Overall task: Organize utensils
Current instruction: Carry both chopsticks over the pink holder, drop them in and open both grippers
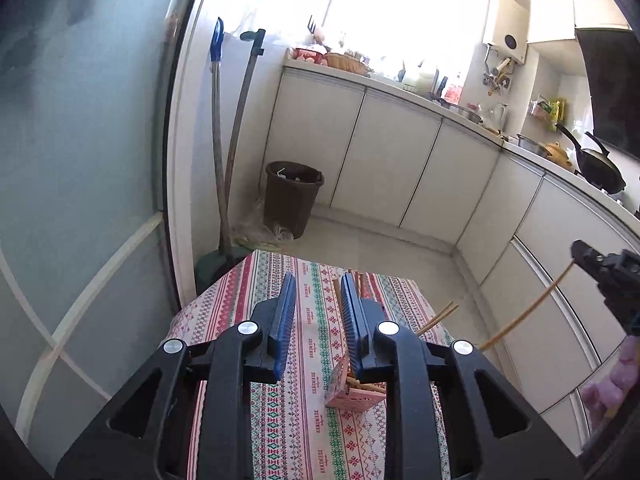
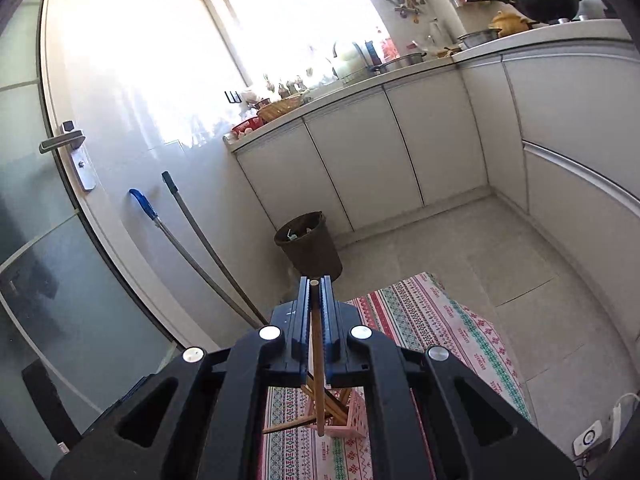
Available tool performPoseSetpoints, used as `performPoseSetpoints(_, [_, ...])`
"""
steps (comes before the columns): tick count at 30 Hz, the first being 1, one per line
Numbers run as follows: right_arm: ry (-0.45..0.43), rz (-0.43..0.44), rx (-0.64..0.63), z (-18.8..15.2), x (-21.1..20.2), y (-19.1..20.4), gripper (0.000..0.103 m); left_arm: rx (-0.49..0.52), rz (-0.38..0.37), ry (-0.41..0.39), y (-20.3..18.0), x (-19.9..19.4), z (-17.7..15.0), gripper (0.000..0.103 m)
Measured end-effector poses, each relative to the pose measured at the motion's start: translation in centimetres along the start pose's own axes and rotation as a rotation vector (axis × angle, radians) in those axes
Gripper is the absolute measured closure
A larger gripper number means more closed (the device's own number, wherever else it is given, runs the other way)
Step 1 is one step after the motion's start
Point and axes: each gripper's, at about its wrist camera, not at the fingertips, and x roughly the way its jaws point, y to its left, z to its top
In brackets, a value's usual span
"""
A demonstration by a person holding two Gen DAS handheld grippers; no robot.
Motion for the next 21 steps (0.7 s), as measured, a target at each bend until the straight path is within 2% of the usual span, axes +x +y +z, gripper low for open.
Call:
performPoseSetpoints(3, [0.017,0.001,0.006,-0.9,2.8,-0.4,0.096,-0.01,0.005,0.014,0.4,0.5,-0.1,0.079])
performPoseSetpoints(6, [0.045,0.012,0.037,-2.2,4.4,-1.1,0.09,-0.02,0.003,0.028,0.7,1.1,-0.1,0.078])
performPoseSetpoints(8, [0.052,0.007,0.053,-3.0,4.7,-1.6,0.083,-0.015,0.003,0.024,0.6,1.2,-0.3,0.077])
performPoseSetpoints(11, [0.071,0.004,0.054,-3.3,4.5,-1.9,0.082,0.007,0.014,0.012,-0.2,1.1,-0.6,0.077])
performPoseSetpoints(14, [0.036,-0.037,0.008,-3.7,2.8,-1.7,0.078,0.026,0.006,0.0,-1.3,0.8,-0.9,0.075])
performPoseSetpoints(15, [0.025,-0.052,-0.011,-3.9,2.0,-1.7,0.076,0.035,0.004,-0.004,-1.6,0.7,-1.0,0.072])
performPoseSetpoints(17, [0.012,-0.076,-0.045,-4.3,0.8,-1.5,0.065,0.064,0.013,-0.024,-2.7,0.3,-1.5,0.067])
performPoseSetpoints(19, [-0.005,-0.112,-0.08,-5.0,-0.6,-1.6,0.061,0.101,0.022,-0.049,-3.9,-0.4,-2.2,0.059])
performPoseSetpoints(21, [-0.009,-0.143,-0.105,-5.7,-1.6,-1.9,0.055,0.142,0.043,-0.071,-5.0,-0.9,-2.9,0.044])
